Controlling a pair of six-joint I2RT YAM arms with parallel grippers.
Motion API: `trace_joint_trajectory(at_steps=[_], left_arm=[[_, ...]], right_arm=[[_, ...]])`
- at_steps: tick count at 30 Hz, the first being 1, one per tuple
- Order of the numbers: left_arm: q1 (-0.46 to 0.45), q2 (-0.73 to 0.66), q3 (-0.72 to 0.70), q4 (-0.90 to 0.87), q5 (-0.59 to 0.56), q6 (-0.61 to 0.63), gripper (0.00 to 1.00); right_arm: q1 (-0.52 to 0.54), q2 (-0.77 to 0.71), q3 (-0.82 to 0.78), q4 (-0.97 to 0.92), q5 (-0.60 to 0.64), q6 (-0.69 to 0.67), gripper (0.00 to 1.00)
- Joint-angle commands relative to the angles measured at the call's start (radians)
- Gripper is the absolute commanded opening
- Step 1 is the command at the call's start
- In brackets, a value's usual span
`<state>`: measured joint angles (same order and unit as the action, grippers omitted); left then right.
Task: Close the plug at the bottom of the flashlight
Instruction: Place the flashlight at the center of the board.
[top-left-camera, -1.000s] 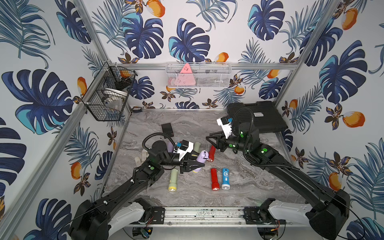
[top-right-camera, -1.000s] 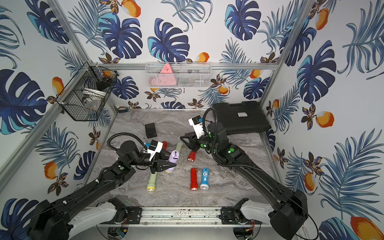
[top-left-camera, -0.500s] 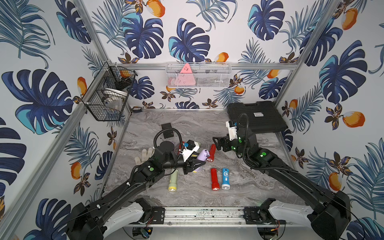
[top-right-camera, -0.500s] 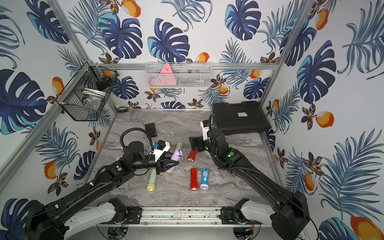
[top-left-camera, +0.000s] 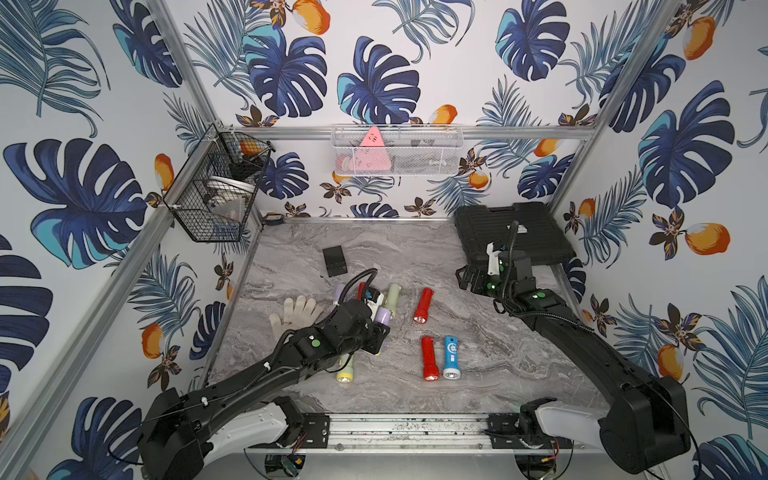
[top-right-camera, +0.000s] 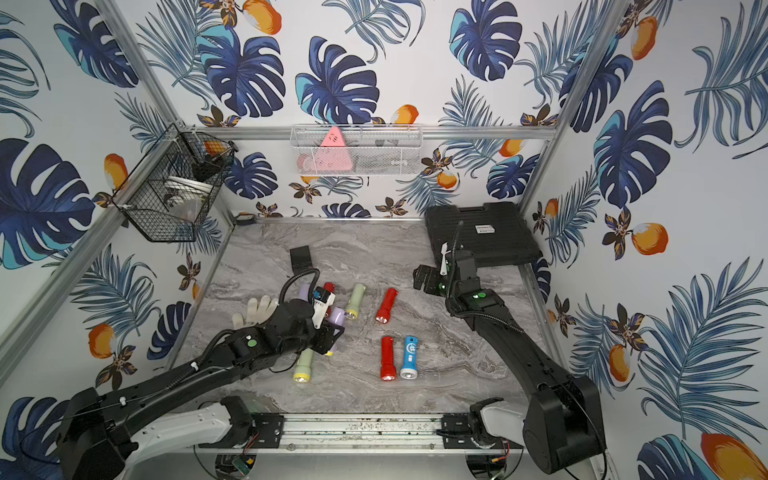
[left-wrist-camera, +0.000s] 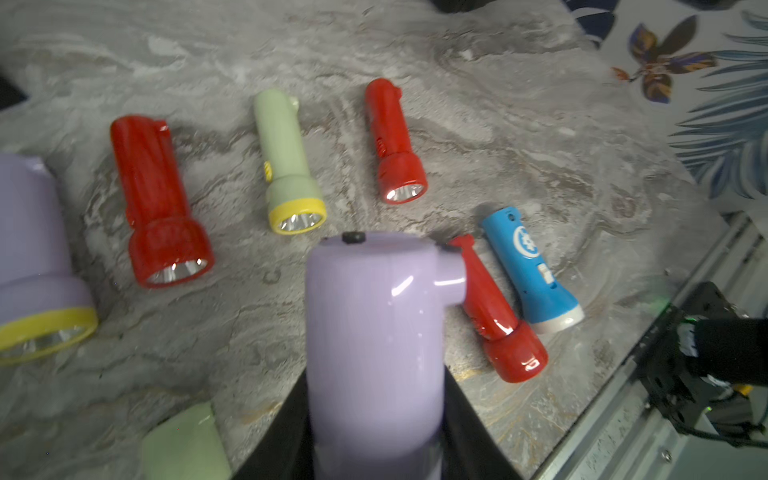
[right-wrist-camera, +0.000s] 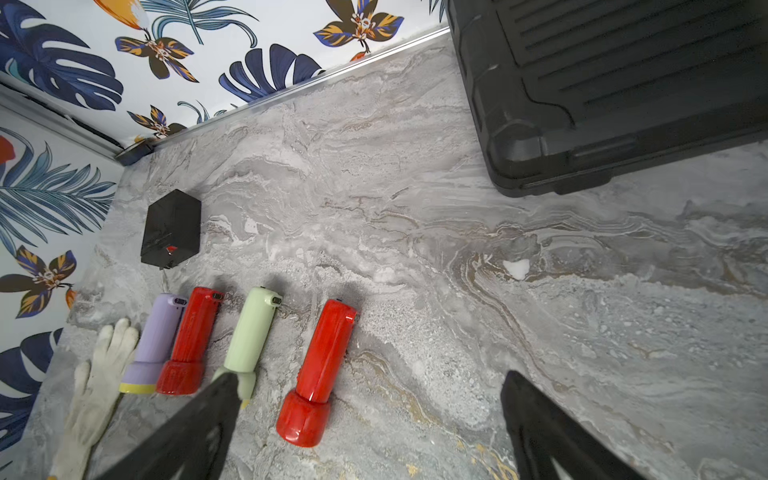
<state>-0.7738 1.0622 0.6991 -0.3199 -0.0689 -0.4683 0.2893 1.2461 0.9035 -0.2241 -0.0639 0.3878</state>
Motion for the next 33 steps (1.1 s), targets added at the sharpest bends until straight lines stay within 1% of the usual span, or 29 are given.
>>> trace_joint_trajectory(at_steps=[1,3,7,14,20,28,31,32,33], left_arm=[[-0.018,0.031,-0.007,-0.082,-0.144,-0.174,0.00],[-0.031,0.058,-0.006,-0.103,-0.174,-0.224,0.00],[-0.068,0.121,0.006,-0.128,-0.214,-0.270,0.00],[-0.128,0.262,0.028,-0.123,-0.217,-0.317,0.00],[-0.134,0.329,0.014,-0.099,-0.188,-0.347,0.00],[-0.134,0.388,0.022,-0.116,-0.192,-0.332,0.00],[-0.134,0.413,0.024,-0.111,-0.184,-0.333,0.03],[-0.134,0.419,0.025,-0.112,-0.182,-0.334,0.06],[-0.134,0.422,0.030,-0.116,-0.180,-0.335,0.11]], right_arm=[[-0.016,0.005,0.006,0.011,-0.050,0.037,1.00],[-0.024,0.007,0.002,0.018,-0.063,0.042,1.00],[-0.030,0.008,-0.003,0.024,-0.080,0.046,1.00],[-0.036,-0.014,-0.010,0.022,-0.067,0.043,1.00],[-0.036,-0.021,-0.012,0.022,-0.066,0.042,1.00],[-0.037,-0.022,-0.010,0.019,-0.071,0.043,1.00],[-0.036,-0.023,-0.007,0.016,-0.067,0.042,1.00],[-0.037,-0.025,-0.007,0.014,-0.066,0.040,1.00],[-0.037,-0.026,-0.006,0.013,-0.065,0.040,1.00]])
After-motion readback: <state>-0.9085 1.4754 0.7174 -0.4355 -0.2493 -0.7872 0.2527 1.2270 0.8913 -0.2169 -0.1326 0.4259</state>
